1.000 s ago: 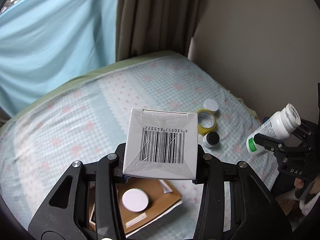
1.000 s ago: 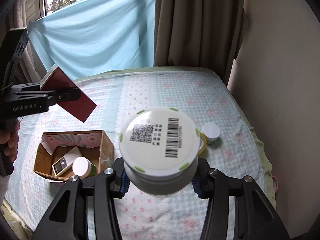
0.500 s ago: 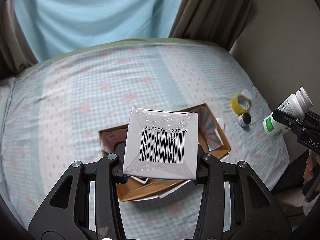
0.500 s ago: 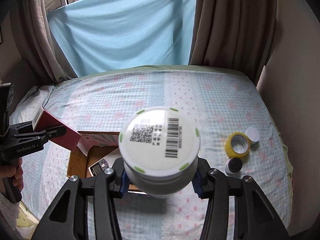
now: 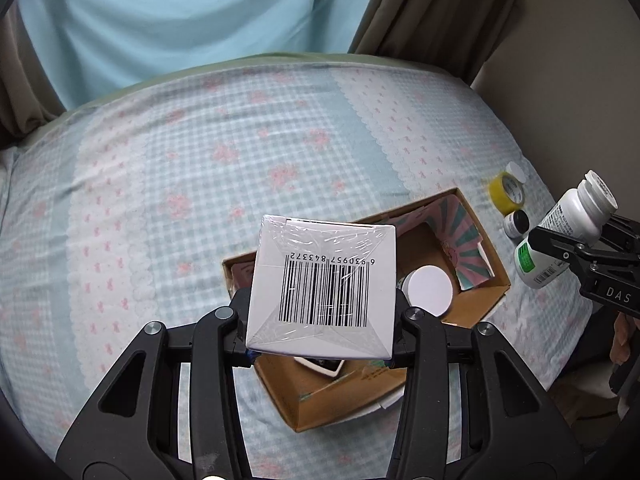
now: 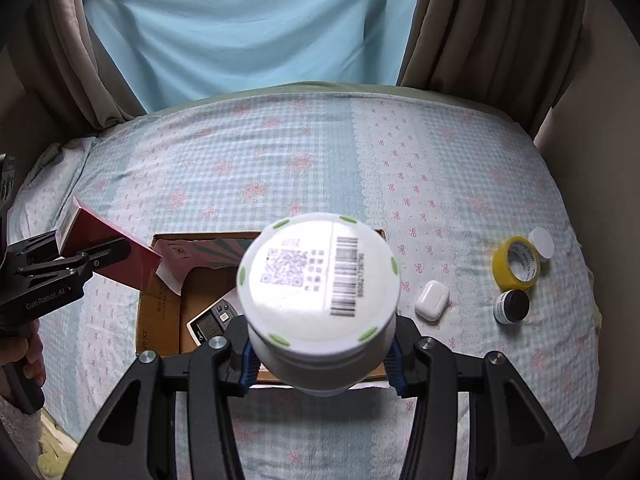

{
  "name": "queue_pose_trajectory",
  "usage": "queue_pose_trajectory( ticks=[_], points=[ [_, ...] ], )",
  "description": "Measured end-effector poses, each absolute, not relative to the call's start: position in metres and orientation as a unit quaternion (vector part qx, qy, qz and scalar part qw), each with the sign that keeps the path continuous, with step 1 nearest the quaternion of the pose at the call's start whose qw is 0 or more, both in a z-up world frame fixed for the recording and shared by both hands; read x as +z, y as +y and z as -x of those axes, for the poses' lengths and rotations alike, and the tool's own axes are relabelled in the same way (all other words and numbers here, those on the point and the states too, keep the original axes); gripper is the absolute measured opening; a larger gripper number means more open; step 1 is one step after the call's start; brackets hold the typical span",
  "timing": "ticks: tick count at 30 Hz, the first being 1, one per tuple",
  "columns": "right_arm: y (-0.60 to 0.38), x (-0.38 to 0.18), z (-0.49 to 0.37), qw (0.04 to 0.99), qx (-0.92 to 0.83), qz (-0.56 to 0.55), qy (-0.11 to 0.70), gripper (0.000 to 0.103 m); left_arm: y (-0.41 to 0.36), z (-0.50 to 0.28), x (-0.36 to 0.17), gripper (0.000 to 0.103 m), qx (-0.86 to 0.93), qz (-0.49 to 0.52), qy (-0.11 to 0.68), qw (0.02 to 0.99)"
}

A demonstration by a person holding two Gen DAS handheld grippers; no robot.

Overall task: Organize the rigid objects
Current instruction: 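Carry the small box with the left tool while the right tool carries the pill bottle to the box, then open both tools to drop the small box and pill bottle into the box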

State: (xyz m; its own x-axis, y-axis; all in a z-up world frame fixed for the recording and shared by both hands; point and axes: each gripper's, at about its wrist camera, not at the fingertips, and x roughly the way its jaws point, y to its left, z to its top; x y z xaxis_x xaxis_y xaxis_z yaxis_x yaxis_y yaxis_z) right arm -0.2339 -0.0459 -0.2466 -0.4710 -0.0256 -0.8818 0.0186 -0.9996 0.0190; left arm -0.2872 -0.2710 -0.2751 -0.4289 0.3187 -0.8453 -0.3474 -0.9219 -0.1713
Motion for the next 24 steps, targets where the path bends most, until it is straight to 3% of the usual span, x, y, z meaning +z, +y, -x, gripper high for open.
queue_pose_trajectory(
  ticks=[10, 24],
  points=[
    [-0.035, -0.32, 0.294, -0.001, -0.847, -0.531, 0.018, 0.046, -0.258, 0.308, -0.355, 0.039, 0.845, 0.499, 0.059, 0.186],
    [-0.024, -0.371, 0.308, -0.025, -0.832, -0.554, -0.006, 0.046, -0.246, 0.304, -0.384, 0.039, 0.834, 0.509, 0.092, 0.191]
  ],
)
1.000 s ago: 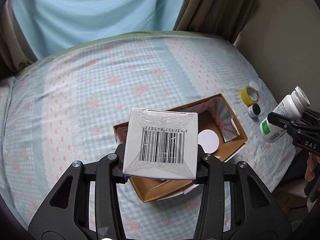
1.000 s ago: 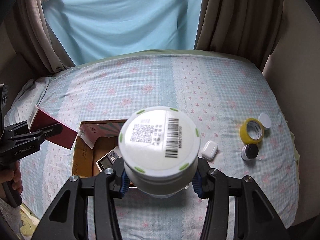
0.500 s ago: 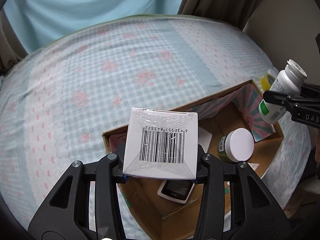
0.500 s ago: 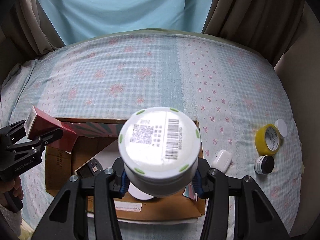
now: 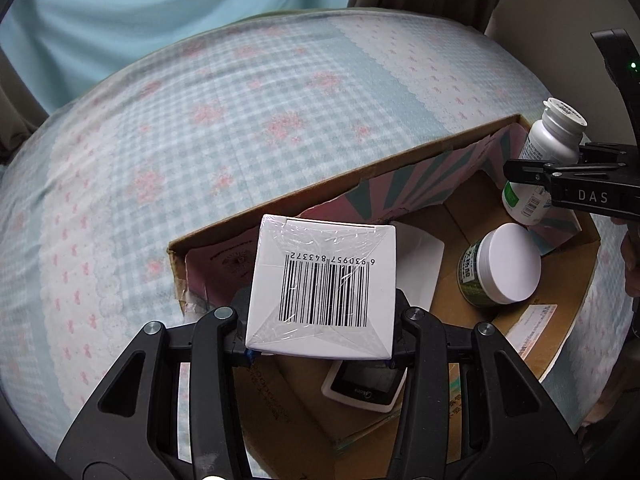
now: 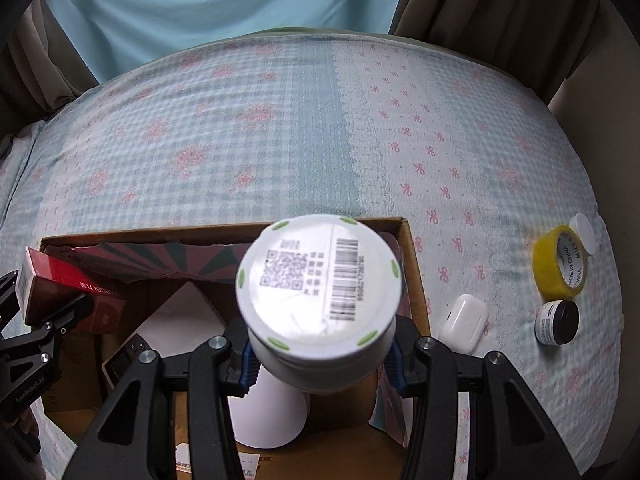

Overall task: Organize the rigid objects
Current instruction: 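Open both tools to drop the small box and pill bottle into the box, then withdraw both tools from the box and move toward the tape roll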

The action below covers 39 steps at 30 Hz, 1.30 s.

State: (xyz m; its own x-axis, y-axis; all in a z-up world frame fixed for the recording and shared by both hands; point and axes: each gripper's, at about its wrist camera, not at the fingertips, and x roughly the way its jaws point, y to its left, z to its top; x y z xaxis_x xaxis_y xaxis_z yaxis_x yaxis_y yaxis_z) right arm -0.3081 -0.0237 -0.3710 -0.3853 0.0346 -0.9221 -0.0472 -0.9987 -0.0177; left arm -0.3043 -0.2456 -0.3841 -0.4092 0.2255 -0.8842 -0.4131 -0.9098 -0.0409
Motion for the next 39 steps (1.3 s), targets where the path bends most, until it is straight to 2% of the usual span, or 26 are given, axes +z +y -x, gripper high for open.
queue_pose_trajectory(
  ticks=[2, 3, 4, 5, 6, 12, 22, 39],
  points=[
    [-0.022, -0.373, 0.311, 0.019, 0.827, 0.561, 0.016, 0.046, -0.247, 0.307, -0.383, 0.041, 0.83, 0.516, 0.082, 0.193],
    [-0.022, -0.372, 0.312, 0.016, 0.829, 0.559, 0.019, 0.048, -0.248, 0.308, -0.381, 0.05, 0.829, 0.518, 0.071, 0.199],
    [-0.023, -0.369, 0.312, 0.016, 0.834, 0.551, 0.017, 0.063, -0.249, 0.307, -0.378, 0.063, 0.828, 0.519, 0.062, 0.205],
    [-0.023, -0.365, 0.311, 0.019, 0.84, 0.542, 0.014, 0.094, -0.249, 0.306, -0.374, 0.103, 0.829, 0.515, 0.059, 0.207],
    [-0.024, -0.361, 0.31, 0.02, 0.845, 0.534, 0.016, 0.103, -0.249, 0.303, -0.368, 0.103, 0.835, 0.506, 0.059, 0.207],
    [-0.024, -0.346, 0.294, 0.01, 0.847, 0.529, 0.047, 0.103, -0.247, 0.291, -0.354, 0.103, 0.835, 0.505, 0.051, 0.21],
    [-0.033, -0.315, 0.272, 0.015, 0.85, 0.525, 0.036, 0.103, -0.26, 0.267, -0.315, 0.103, 0.841, 0.496, 0.046, 0.209],
    [-0.041, -0.205, 0.205, -0.004, 0.871, 0.491, -0.016, 0.103, -0.265, 0.202, -0.208, 0.103, 0.868, 0.464, 0.028, 0.176]
  ],
)
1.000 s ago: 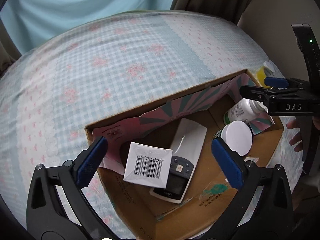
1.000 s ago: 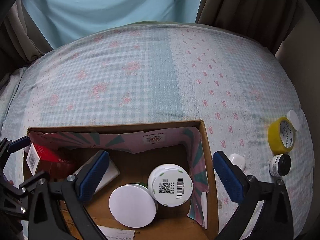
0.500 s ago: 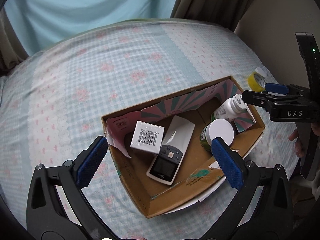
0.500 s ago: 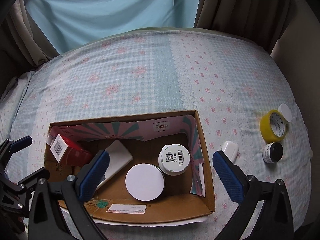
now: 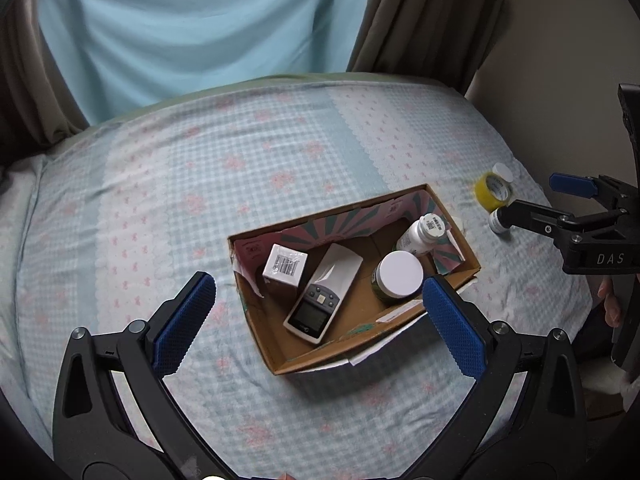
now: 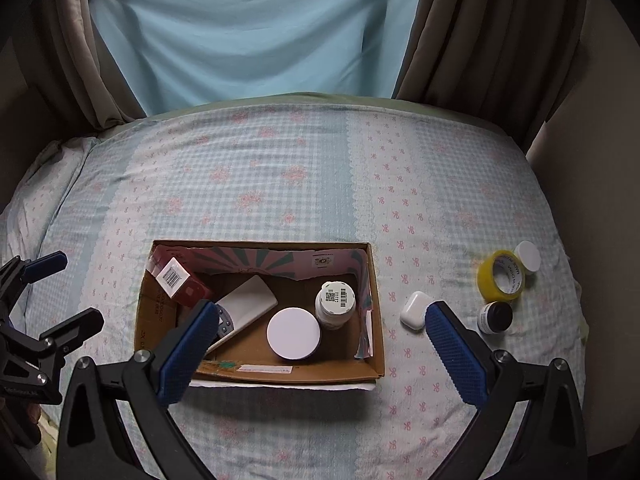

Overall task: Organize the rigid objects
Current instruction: 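Withdraw both tools from the box and move toward the tape roll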

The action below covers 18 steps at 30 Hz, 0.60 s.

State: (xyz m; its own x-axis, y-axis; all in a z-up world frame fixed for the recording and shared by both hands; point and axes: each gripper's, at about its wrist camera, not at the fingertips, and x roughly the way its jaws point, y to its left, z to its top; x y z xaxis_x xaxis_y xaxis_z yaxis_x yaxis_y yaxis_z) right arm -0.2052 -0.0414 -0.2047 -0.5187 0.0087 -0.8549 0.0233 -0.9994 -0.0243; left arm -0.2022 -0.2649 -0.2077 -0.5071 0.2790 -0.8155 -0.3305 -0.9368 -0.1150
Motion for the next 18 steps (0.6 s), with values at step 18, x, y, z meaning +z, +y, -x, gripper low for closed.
queue_pose_trajectory(
  ticks=[18],
  points=[
    [0.056, -0.14, 0.099, -0.047, -0.891, -0.452, -0.023, 0.103, -0.197, 0.112, -0.149, 0.103, 0.89, 0.429, 0.024, 0.154]
  ],
)
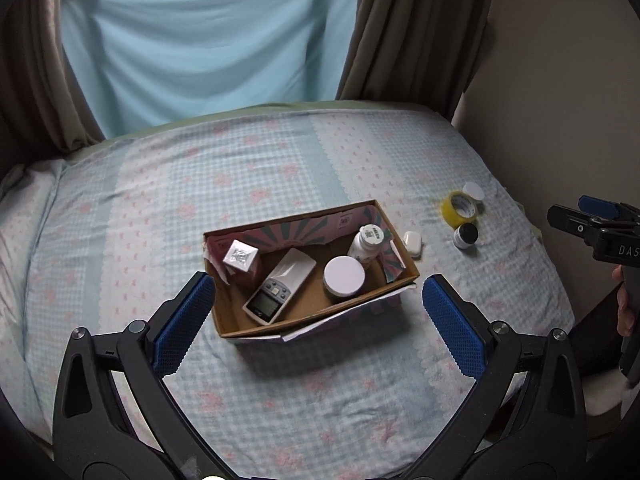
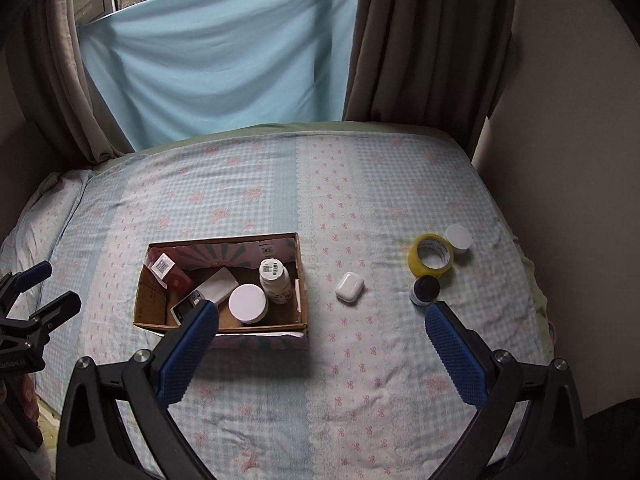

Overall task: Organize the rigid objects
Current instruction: 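Withdraw both tools from the box and move toward the tape roll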

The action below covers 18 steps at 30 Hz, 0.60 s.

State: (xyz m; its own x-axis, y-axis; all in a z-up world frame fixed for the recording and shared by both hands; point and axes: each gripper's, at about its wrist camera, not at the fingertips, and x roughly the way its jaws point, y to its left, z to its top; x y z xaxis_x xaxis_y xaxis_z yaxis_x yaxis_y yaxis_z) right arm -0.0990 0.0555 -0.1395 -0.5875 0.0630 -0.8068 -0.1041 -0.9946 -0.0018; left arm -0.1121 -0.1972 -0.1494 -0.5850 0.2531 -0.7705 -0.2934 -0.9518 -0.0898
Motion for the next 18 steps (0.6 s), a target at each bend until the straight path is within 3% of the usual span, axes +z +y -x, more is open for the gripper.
queue_pose_trajectory(
  ticks=[8, 18],
  points=[
    [0.144, -0.134, 0.086, 0.035, 0.899, 0.437, 0.013, 0.103, -0.103, 0.084, -0.143, 0.103, 0.891, 0.431, 0.017, 0.141],
    [0.254, -0.147, 0.098, -0.002, 0.9, 0.435, -0.006, 0.103, 0.015, 0.079, -0.159, 0.103, 0.882, 0.451, -0.047, 0.127]
  ],
)
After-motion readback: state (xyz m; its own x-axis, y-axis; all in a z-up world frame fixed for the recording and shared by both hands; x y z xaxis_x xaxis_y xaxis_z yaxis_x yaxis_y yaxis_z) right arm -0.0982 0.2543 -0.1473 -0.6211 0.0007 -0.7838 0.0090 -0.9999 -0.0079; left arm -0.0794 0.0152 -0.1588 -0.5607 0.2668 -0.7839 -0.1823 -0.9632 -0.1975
